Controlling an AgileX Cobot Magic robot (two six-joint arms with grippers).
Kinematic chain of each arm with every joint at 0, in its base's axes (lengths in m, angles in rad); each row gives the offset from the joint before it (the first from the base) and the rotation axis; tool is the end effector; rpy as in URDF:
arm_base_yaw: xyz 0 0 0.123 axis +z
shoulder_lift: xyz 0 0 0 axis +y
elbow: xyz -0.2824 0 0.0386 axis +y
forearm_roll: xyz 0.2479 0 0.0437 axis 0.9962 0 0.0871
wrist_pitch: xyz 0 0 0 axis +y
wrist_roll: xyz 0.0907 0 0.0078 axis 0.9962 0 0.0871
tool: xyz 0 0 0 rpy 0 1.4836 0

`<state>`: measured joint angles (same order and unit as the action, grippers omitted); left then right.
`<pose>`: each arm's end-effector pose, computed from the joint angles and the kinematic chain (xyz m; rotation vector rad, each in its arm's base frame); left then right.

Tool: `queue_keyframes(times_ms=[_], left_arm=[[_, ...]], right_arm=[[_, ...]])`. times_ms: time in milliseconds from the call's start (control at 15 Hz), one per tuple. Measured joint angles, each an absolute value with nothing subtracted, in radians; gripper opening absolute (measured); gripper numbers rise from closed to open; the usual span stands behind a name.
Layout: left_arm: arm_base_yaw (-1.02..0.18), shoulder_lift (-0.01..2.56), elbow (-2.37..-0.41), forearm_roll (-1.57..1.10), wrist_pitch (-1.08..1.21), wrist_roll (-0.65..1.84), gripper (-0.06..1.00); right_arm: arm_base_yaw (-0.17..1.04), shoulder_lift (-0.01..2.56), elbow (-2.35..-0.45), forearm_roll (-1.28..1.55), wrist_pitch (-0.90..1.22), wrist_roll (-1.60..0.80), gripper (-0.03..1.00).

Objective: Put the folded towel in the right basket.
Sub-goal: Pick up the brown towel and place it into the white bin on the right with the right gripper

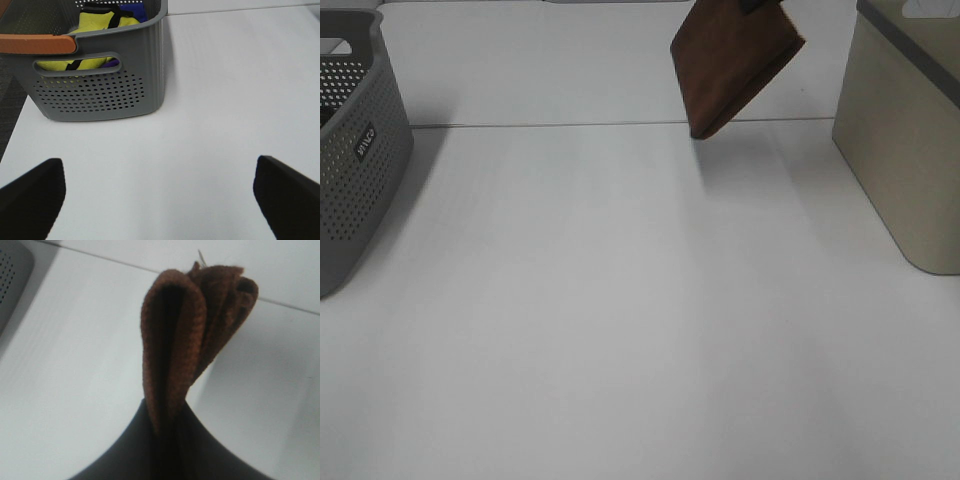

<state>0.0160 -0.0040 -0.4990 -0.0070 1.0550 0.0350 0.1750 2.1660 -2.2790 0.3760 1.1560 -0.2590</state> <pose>-0.0051 -0.0006 0.2773 0.0196 2.0356 0.0237 0.4702 0.1142 0.3378 -0.4821 2.4326 0.4586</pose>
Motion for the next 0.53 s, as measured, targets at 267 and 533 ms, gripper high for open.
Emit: queue_keyframes(times_ms=[267, 533], left_arm=[[0.016, -0.004, -0.499, -0.007, 1.055, 0.035, 0.97], [0.016, -0.004, -0.499, -0.007, 1.055, 0.035, 0.97]], right_arm=[[0.051, 2.038, -2.279, 0.339, 1.204, -0.240, 0.06], [-0.138, 1.961, -2.279, 0.333, 1.220, -0.221, 0.06]])
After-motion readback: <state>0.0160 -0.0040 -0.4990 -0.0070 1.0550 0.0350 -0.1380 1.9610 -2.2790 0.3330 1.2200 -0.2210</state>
